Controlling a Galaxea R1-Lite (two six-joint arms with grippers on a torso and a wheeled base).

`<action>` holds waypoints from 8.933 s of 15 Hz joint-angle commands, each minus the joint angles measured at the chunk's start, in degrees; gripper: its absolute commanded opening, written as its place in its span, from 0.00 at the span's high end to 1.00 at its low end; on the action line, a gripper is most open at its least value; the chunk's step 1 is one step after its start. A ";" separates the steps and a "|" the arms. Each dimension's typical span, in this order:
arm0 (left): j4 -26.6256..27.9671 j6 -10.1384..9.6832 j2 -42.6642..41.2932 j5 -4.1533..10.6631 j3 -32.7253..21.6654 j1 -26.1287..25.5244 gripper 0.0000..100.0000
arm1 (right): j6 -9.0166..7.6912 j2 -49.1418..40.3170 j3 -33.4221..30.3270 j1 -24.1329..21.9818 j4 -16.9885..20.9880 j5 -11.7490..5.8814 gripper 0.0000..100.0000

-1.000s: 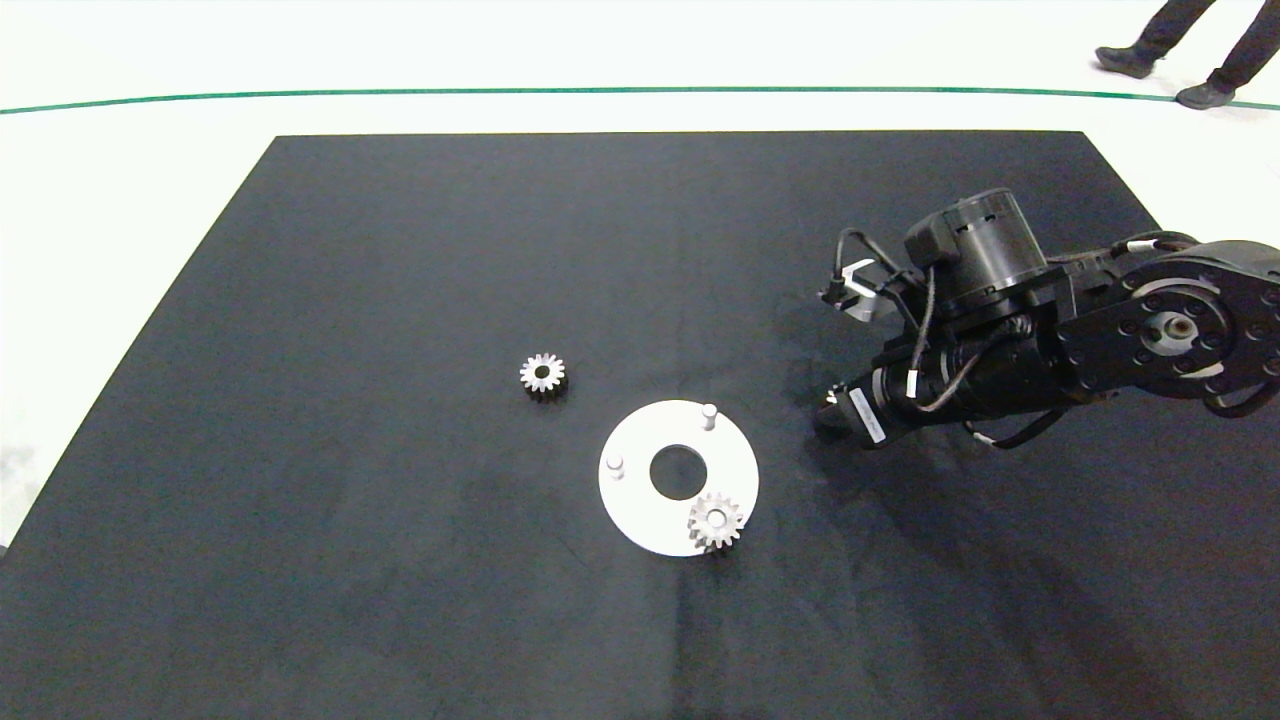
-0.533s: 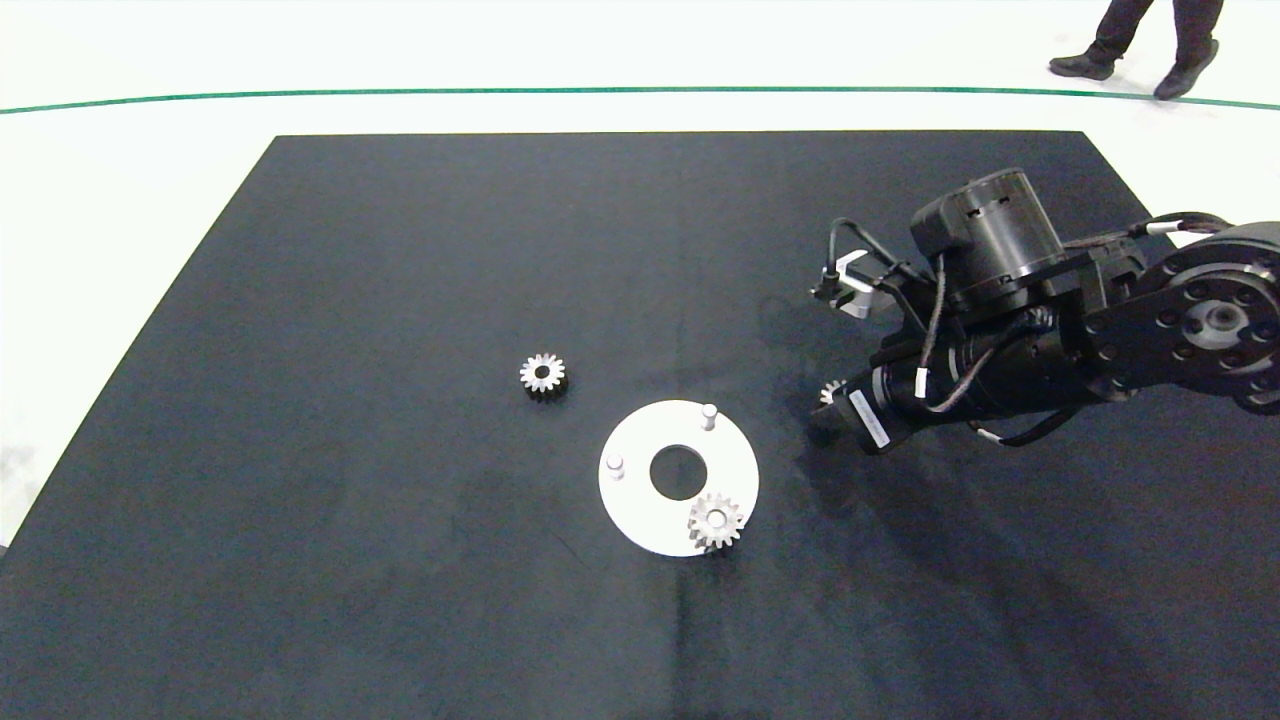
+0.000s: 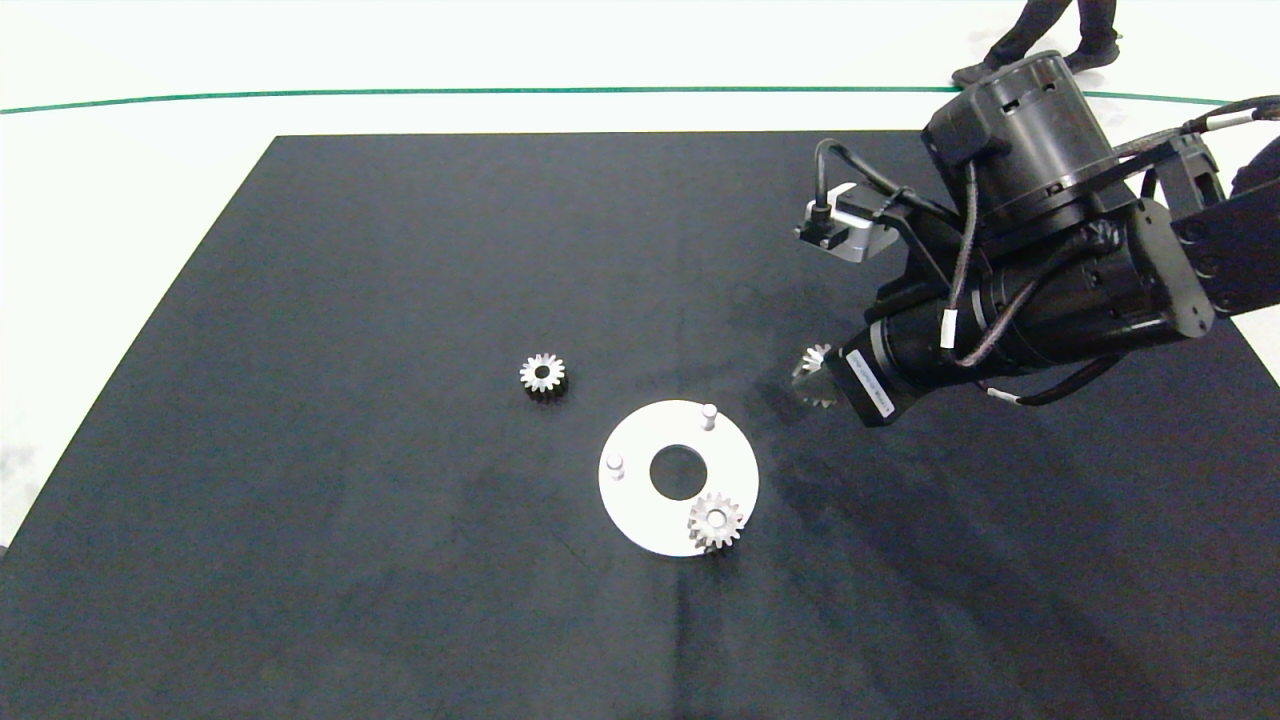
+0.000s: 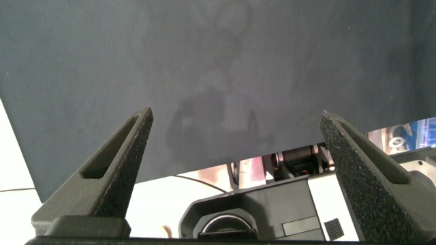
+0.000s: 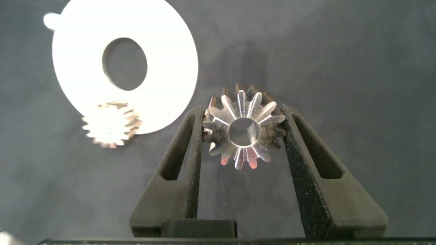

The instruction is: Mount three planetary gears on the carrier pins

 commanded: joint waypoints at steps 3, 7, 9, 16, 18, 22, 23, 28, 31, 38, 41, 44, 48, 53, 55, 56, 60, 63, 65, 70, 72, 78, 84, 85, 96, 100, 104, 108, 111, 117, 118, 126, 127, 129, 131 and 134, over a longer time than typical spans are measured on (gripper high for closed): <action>0.21 -0.06 0.05 -0.03 -0.02 0.07 0.00 | -0.18 5.59 -6.53 3.04 2.44 -1.20 0.90; 0.21 -0.06 0.22 -0.03 -0.02 0.07 0.00 | -0.18 8.66 -8.91 4.36 3.50 -1.90 0.90; -0.06 0.03 0.66 -0.03 -0.02 0.07 0.00 | -0.18 9.28 -9.26 4.71 3.76 -1.90 0.90; -0.59 0.03 0.93 -0.03 -0.02 0.07 0.00 | -0.18 11.04 -9.70 5.41 3.76 -1.99 0.90; -0.59 0.03 0.93 -0.03 -0.02 -0.02 0.00 | -0.18 11.39 -9.96 5.50 3.76 -1.99 0.90; -0.59 0.03 0.93 -0.03 -0.02 -0.02 0.00 | -0.18 11.83 -10.67 5.50 3.76 -2.17 0.90; -0.67 0.03 0.93 -0.03 -0.02 -0.02 0.00 | -0.18 11.91 -11.02 5.50 3.76 -2.17 0.90; -1.20 0.03 0.93 -0.03 -0.02 -0.02 0.00 | -0.18 13.06 -12.25 5.67 3.67 -2.17 0.90; -1.20 0.03 0.93 -0.03 0.50 -0.02 0.00 | -0.18 13.50 -12.77 6.11 3.58 -2.17 0.90; -1.46 0.03 0.93 -0.03 0.42 -0.19 0.00 | -0.18 14.82 -13.83 6.20 3.67 -2.17 0.90; -1.46 0.03 0.93 -0.03 0.42 -0.81 0.00 | -0.18 15.43 -14.27 6.20 3.58 -2.17 0.90; -1.46 0.03 0.93 -0.03 0.42 -0.81 0.00 | -0.18 15.87 -14.44 6.20 3.50 -2.17 0.90; -1.46 0.03 0.93 -0.03 0.42 -0.81 0.00 | -0.18 15.87 -14.71 6.38 3.50 -2.08 0.90; -1.46 0.03 0.93 -0.03 0.33 -0.81 0.00 | -0.18 16.40 -14.97 6.38 3.50 -2.08 0.90; -1.46 0.03 0.93 -0.03 0.33 -0.81 0.00 | -0.10 16.75 -15.15 6.38 3.50 -2.08 0.90; -1.46 0.03 0.93 -0.03 0.33 -0.81 0.00 | -0.10 16.75 -15.50 6.38 3.50 -2.08 0.90; -1.46 0.03 0.93 -0.03 0.33 -0.81 0.00 | -0.10 17.45 -15.59 6.29 3.50 -2.08 0.90; -1.46 0.03 0.93 -0.03 0.33 -0.81 0.00 | -0.01 17.45 -15.41 6.29 3.50 -2.08 0.90; -1.55 0.03 1.01 -0.03 0.24 -0.81 0.00 | -0.10 17.45 -15.50 6.29 3.58 -2.08 0.90; -1.82 0.03 0.93 -0.03 0.33 -0.81 0.00 | -0.18 17.45 -15.32 6.29 3.67 -2.17 0.00; -1.90 0.03 0.93 -0.03 0.24 -0.81 0.00 | -0.18 17.45 -15.41 6.29 3.67 -2.17 0.00; -1.90 0.03 1.19 -0.03 0.33 -0.81 0.00 | -0.10 16.57 -14.27 6.29 3.76 -2.08 0.00; -1.82 -0.06 1.10 -0.03 0.68 -0.72 0.00 | 0.17 7.08 -9.00 5.85 3.85 -1.99 0.00; -1.82 -0.06 1.01 -0.03 0.77 -0.72 0.00 | 0.17 4.18 -7.68 5.59 3.94 -2.08 0.00; -1.73 -0.06 0.57 0.05 1.91 -0.72 0.00 | 0.34 -36.34 27.83 -14.98 3.23 -8.58 0.00; -2.78 -0.06 1.28 0.05 1.73 -0.81 0.00 | 0.26 -45.65 35.30 -18.67 1.83 -8.67 0.00; -6.56 0.03 9.27 0.05 -1.25 -2.65 0.00 | 0.17 -46.71 35.92 -19.81 1.83 -9.11 0.00; -15.61 -0.24 17.80 0.49 -2.22 -12.67 0.00 | 0.17 -47.85 36.62 -20.69 1.91 -9.11 0.00; -20.45 -0.06 23.16 0.85 -2.31 -18.74 0.00 | -0.01 -49.08 36.44 -22.10 2.18 -9.11 0.00; -31.61 1.43 35.64 0.85 -2.40 -21.02 0.00 | 0.26 -49.35 37.15 -22.89 2.44 -9.02 0.00; -32.93 1.43 37.40 0.85 -2.48 -21.11 0.00 | 0.43 -49.17 37.15 -22.80 2.44 -8.94 0.00; -40.31 2.57 50.06 0.85 -5.56 -24.89 0.00 | 0.96 -48.38 37.94 -22.80 1.65 -8.58 0.00; -40.58 3.01 50.85 0.85 -6.09 -24.89 0.00 | 0.96 -48.20 37.94 -22.80 1.21 -8.67 0.00; -40.75 3.63 50.67 0.67 -7.14 -24.80 0.00 | 0.96 -48.20 38.03 -22.71 0.95 -8.76 0.00; -40.75 4.95 50.85 0.93 -10.22 -24.80 0.00 | 0.96 -48.29 38.11 -22.71 0.95 -8.67 0.00; -40.58 7.41 51.46 3.92 -13.29 -24.80 0.00 | 0.96 -48.20 38.20 -22.63 0.68 -8.58 0.00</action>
